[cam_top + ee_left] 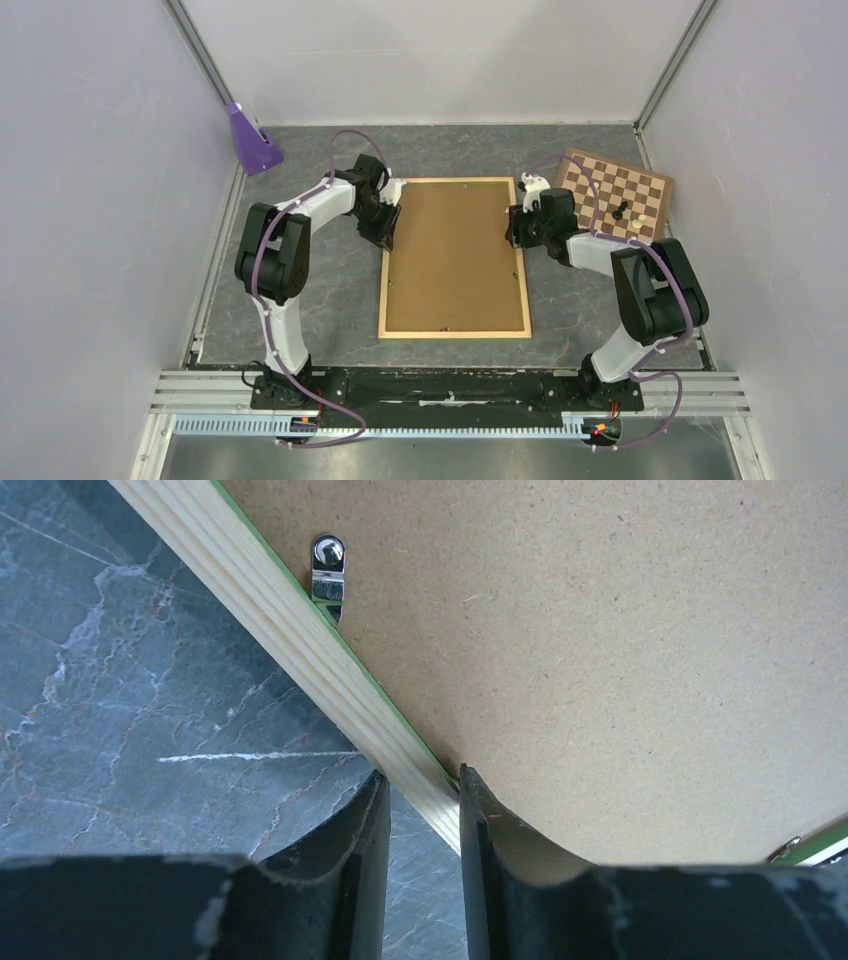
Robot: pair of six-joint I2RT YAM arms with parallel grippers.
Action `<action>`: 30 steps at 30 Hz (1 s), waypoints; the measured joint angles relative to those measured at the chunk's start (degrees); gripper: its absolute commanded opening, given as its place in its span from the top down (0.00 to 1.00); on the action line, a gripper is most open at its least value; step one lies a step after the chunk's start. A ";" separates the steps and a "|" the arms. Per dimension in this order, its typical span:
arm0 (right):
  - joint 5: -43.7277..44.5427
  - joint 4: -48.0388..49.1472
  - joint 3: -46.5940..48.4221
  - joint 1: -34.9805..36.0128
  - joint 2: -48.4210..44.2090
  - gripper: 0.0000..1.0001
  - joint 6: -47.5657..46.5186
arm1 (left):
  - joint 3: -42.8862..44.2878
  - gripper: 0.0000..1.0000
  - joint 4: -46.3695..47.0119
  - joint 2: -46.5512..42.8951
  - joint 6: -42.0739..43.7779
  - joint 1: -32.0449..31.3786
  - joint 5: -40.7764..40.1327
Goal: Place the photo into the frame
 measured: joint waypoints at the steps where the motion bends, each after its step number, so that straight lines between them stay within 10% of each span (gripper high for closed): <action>1: -0.07 -0.26 -0.13 0.31 -0.39 0.41 -0.35 | 0.37 0.80 -0.20 0.28 0.00 0.00 -0.02; 30: -8.15 -6.82 -0.04 11.91 -6.95 0.29 -17.00 | 22.01 0.78 -3.54 13.99 45.66 -0.31 -17.46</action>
